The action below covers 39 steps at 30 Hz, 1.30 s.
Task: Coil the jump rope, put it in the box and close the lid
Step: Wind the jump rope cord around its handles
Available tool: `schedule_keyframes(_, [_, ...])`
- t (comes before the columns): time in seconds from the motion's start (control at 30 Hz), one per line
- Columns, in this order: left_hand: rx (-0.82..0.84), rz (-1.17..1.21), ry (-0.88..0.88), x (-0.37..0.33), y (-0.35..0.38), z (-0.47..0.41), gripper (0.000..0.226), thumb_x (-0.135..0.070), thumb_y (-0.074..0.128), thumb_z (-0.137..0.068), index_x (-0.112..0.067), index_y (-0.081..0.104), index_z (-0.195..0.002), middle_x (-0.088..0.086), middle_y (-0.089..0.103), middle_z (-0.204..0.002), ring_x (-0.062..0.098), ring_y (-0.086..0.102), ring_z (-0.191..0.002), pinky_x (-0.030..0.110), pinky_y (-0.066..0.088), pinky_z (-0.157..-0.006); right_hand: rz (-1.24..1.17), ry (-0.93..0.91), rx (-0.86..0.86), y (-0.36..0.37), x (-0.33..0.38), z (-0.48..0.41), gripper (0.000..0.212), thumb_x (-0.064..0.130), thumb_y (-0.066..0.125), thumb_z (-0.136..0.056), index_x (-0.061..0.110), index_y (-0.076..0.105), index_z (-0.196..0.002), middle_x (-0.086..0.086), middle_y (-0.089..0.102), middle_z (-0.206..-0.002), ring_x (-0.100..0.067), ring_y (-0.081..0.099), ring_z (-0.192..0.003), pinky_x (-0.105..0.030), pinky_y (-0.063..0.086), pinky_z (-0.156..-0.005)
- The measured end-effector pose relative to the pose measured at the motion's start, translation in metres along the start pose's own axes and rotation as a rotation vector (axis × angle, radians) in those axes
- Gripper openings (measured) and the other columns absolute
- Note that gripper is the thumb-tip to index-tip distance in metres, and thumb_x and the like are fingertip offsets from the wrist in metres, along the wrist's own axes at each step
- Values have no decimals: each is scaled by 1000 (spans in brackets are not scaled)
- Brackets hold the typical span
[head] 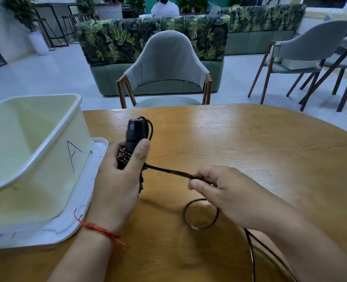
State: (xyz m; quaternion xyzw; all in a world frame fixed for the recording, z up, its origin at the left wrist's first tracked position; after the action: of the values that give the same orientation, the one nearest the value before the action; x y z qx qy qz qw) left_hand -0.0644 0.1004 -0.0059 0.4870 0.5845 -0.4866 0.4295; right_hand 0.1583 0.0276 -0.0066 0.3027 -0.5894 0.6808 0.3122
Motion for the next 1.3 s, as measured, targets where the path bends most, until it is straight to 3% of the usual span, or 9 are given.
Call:
schedule_keyframes(0.1, [-8,-265,86,1,3,4,48,-79,62,-85,-40,66,-113,-3,73,-90,14,67,-75,33,51,-66,-396,111,72,-2,2,2,20,29,59,-112,25,77,-108,5,60,-63,-16,66,-56,-39,58,-66])
schedule_keyframes(0.2, [-100,-505,168,-3,3,5,50,-78,61,-86,-43,62,-122,-9,67,-97,16,65,-92,37,53,-73,-817,212,215,-8,12,8,22,20,60,-110,12,79,-119,3,51,-67,-10,49,-48,-26,53,-48])
schedule_keyframes(0.47, [181,-817,201,-1,11,12,80,-104,22,-76,-60,49,-138,-16,72,-112,17,70,-109,42,58,-84,-923,75,499,-16,20,16,18,28,67,-104,13,78,-102,4,37,-66,2,35,-40,-14,18,-36])
schedule_keyframes(0.63, [454,-876,267,-15,23,31,88,-107,9,-70,-70,43,-141,-25,72,-120,2,67,-118,40,56,-92,-1151,139,415,-21,12,11,24,31,69,-100,10,79,-93,8,39,-58,3,38,-36,-12,26,-33])
schedule_keyframes(0.77, [477,-961,399,-14,30,36,78,-103,13,-78,-67,46,-139,-21,73,-113,-1,68,-110,34,57,-82,-1393,128,545,-9,4,3,47,36,70,-103,-2,74,-130,2,53,-69,-2,54,-46,-14,41,-40])
schedule_keyframes(0.87, [539,-919,449,-12,27,37,60,-90,26,-89,-53,56,-125,-15,71,-98,4,66,-96,32,54,-75,-1344,99,510,-13,-2,-2,61,45,47,-111,-1,66,-145,-5,61,-88,-2,54,-43,-13,40,-36])
schedule_keyframes(1.0, [721,-741,510,-9,30,43,45,-72,44,-98,-46,71,-122,-11,70,-92,7,66,-89,37,55,-74,-1136,136,241,-20,-6,-6,64,47,32,-112,8,80,-129,-8,69,-90,-5,38,-37,-16,25,-34])
schedule_keyframes(1.17, [803,-193,460,-13,30,47,41,-47,54,-101,-22,77,-124,0,79,-103,24,77,-97,49,59,-77,-562,-15,-17,-17,-6,-9,46,0,52,-96,24,86,-115,5,86,-111,-13,46,-56,-22,42,-51])
schedule_keyframes(1.3, [816,158,371,-17,25,43,63,-57,51,-106,2,73,-113,-9,80,-107,44,72,-80,50,55,-62,-328,-153,88,-5,-5,-8,19,5,70,-94,18,84,-98,4,83,-88,-13,73,-81,-33,61,-75])
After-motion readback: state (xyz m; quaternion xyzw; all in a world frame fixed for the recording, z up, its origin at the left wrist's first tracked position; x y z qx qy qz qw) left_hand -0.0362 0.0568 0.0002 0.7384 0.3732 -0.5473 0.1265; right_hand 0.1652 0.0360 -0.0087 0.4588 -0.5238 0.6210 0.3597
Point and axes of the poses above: each hand's wrist, its own z-axis away from the middle knuckle, its own y-axis out of the palm, x = y × z, the point moved 2 cm from there along -z, towards the middle knuckle
